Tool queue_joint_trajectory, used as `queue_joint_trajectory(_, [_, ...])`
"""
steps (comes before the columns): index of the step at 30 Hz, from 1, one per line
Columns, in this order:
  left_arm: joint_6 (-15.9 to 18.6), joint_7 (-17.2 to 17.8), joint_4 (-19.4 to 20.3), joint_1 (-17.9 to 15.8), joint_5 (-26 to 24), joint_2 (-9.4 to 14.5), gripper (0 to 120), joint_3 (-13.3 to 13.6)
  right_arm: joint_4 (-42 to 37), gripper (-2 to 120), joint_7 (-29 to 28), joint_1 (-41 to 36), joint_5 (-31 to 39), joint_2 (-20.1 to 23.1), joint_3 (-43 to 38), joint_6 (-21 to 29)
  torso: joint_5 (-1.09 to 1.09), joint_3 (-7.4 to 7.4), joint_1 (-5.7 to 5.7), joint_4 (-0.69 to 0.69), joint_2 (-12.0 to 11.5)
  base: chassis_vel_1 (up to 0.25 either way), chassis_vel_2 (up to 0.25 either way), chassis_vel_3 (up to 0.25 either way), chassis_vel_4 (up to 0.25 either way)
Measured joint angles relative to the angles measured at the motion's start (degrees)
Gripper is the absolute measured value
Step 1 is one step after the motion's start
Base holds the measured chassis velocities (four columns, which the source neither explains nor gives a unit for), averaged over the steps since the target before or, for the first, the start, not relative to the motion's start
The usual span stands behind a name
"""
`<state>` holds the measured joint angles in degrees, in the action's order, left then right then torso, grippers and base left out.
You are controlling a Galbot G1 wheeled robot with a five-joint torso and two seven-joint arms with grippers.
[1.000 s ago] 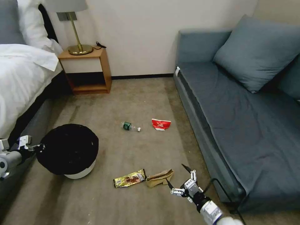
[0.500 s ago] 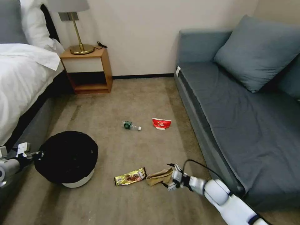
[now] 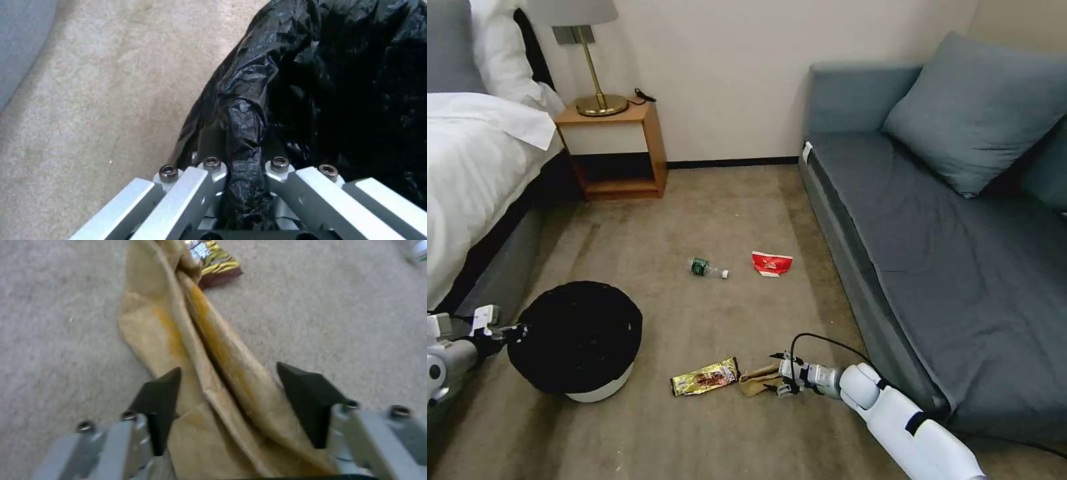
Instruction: Pick up the trash bin, then pick up the garbage on the floor and place it into the trash bin.
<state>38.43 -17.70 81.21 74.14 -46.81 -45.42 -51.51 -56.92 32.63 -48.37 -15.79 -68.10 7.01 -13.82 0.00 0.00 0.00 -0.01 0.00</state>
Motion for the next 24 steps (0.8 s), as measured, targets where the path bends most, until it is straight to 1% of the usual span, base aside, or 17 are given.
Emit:
queue_joint_trajectory(1, [0.0,0.0,0.0,0.0,0.0,0.0,4,0.0,0.0,56,0.0,0.0,0.0,0.0,0.0,0.0,0.0,0.0,0.0,0.0,0.0,0.0,0.0,0.0,0.0])
queue_joint_trajectory(5, [0.01,-0.02,-0.12,-0.01,-0.08,0.02,4,-0.01,1.51,38,0.33,0.55,-1.69,-1.12,-0.21,-1.65,0.0,0.0,0.0,0.01,0.0,0.0,0.0,0.0,0.0])
queue_joint_trajectory(6, [0.01,-0.02,-0.12,-0.01,-0.08,0.02,4,-0.01,1.51,38,0.33,0.55,-1.69,-1.12,-0.21,-1.65,0.0,0.0,0.0,0.01,0.0,0.0,0.0,0.0,0.0])
queue_joint_trajectory(8, [0.01,-0.02,-0.24,-0.01,-0.13,-0.04,4,-0.01,2.3,29,0.62,0.89,-2.32,-1.61,-0.51,-2.41,0.0,0.0,0.0,0.02,0.0,0.0,0.0,0.0,0.0])
queue_joint_trajectory(9, [0.01,-0.02,-0.26,0.02,-0.15,-0.08,4,-0.01,2.77,22,0.7,1.04,-2.79,-1.85,-0.67,-2.87,0.0,0.0,0.0,0.02,0.01,0.0,0.0,0.0,0.0])
queue_joint_trajectory(10, [0.01,-0.02,-0.26,0.02,-0.15,-0.08,4,-0.01,2.77,22,0.7,1.04,-2.79,-1.85,-0.67,-2.87,0.0,0.0,0.0,0.02,0.01,0.0,0.0,0.0,0.0])
queue_joint_trajectory(11, [0.01,-0.02,-0.26,0.11,-0.16,-0.09,4,-0.04,3.1,19,0.78,1.08,-3.13,-1.95,-0.82,-3.26,0.0,0.0,0.0,0.01,0.01,0.0,0.0,0.0,0.0])
queue_joint_trajectory(13, [0.01,-0.02,-0.26,0.22,-0.17,-0.1,4,-0.14,3.5,7,1.08,1.09,-3.61,-1.95,-1.15,-4.15,0.0,0.0,0.0,0.01,0.01,0.0,0.0,0.0,0.0])
queue_joint_trajectory(14, [0.01,-0.02,-0.26,0.22,-0.17,-0.1,4,-0.14,3.5,7,1.08,1.09,-3.61,-1.95,-1.15,-4.15,0.0,0.0,0.0,0.01,0.01,0.0,0.0,0.0,0.0])
queue_joint_trajectory(15, [0.01,-0.02,-0.28,0.27,-0.18,-0.1,4,-0.2,3.6,2,1.41,1.08,-3.78,-1.91,-1.29,-4.69,0.0,0.0,0.0,0.01,0.01,0.0,0.0,0.0,0.0])
queue_joint_trajectory(16, [0.02,-0.02,-0.33,0.31,-0.2,-0.1,4,-0.25,3.62,0,1.9,1.03,-3.81,-1.79,-1.38,-5.27,0.01,0.0,0.0,0.02,0.01,0.0,0.0,0.0,0.0])
queue_joint_trajectory(19, [0.01,-0.02,-0.44,0.33,-0.22,-0.11,4,-0.32,3.28,0,3.06,0.85,-2.95,-1.31,-1.89,-6.51,0.0,0.0,0.0,0.01,0.01,0.0,0.0,0.0,0.0])
queue_joint_trajectory(20, [0.02,-0.02,-0.52,0.34,-0.27,-0.14,4,-0.41,1.94,0,4.07,0.63,-0.61,-0.82,-2.78,-7.14,0.01,0.0,0.0,0.0,0.01,0.0,0.0,0.0,0.0])
queue_joint_trajectory(21, [0.02,-0.02,-0.52,0.34,-0.27,-0.14,4,-0.41,1.94,0,4.07,0.63,-0.61,-0.82,-2.78,-7.14,0.01,0.0,0.0,0.0,0.01,0.0,0.0,0.0,0.0])
queue_joint_trajectory(22, [0.01,-0.05,-0.63,0.36,-0.3,-0.15,4,-0.47,-1.36,0,4.45,0.36,4.51,0.26,-3.09,-6.77,0.01,0.0,0.0,0.0,0.01,0.0,0.0,0.0,0.0])
queue_joint_trajectory(23, [-0.01,-0.09,-0.73,0.37,-0.32,-0.15,4,-0.49,-3.76,0,4.32,0.23,7.98,1.03,-2.88,-5.9,0.0,-0.01,0.0,0.01,0.01,0.0,0.0,0.0,0.0])
queue_joint_trajectory(24, [-0.04,-0.15,-1.04,0.36,-0.32,-0.15,4,-0.5,-8.53,0,3.15,0.21,14.15,2.41,-1.53,-3.61,-0.01,0.0,0.0,-0.02,0.01,0.0,0.0,0.0,0.0])
